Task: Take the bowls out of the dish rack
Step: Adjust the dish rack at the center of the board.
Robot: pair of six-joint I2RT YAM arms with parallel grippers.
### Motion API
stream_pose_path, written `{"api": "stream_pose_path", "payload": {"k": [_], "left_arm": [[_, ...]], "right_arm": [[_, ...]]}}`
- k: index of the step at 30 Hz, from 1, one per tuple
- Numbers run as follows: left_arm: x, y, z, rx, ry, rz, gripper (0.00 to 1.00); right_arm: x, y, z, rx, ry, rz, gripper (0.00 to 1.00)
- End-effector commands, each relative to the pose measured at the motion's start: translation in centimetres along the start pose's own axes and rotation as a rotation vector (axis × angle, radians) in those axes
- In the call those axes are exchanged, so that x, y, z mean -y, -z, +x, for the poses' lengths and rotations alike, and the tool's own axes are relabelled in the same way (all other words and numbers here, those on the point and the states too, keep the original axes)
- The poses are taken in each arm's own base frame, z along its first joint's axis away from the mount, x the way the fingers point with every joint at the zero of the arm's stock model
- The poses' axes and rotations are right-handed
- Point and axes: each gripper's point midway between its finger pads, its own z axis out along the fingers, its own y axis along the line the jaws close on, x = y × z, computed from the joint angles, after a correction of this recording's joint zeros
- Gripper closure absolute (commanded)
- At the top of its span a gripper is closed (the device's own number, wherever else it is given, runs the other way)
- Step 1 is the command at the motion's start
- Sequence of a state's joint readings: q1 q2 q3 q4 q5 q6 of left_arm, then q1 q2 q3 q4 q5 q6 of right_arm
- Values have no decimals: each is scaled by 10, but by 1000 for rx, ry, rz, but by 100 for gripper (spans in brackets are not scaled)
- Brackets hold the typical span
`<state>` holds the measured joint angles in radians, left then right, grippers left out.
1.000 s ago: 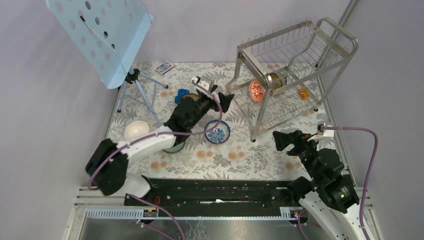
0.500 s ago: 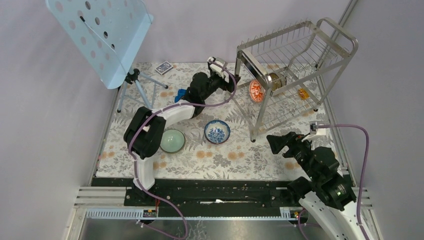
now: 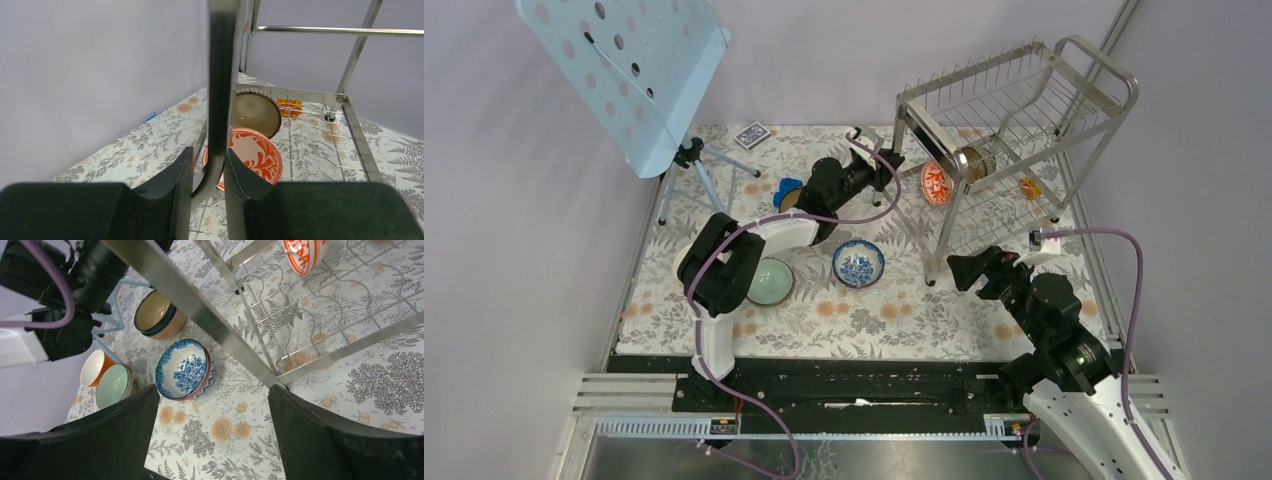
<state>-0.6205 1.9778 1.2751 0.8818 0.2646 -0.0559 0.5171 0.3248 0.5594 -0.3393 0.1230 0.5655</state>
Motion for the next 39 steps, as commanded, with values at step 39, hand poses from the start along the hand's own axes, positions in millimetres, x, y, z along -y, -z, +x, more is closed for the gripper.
{"api": "stream_pose_path", "payload": {"k": [39], "left_arm": [[171, 85, -61, 36, 137, 112, 100]], "right_arm": [[67, -17, -28, 141, 53, 419, 17]]}}
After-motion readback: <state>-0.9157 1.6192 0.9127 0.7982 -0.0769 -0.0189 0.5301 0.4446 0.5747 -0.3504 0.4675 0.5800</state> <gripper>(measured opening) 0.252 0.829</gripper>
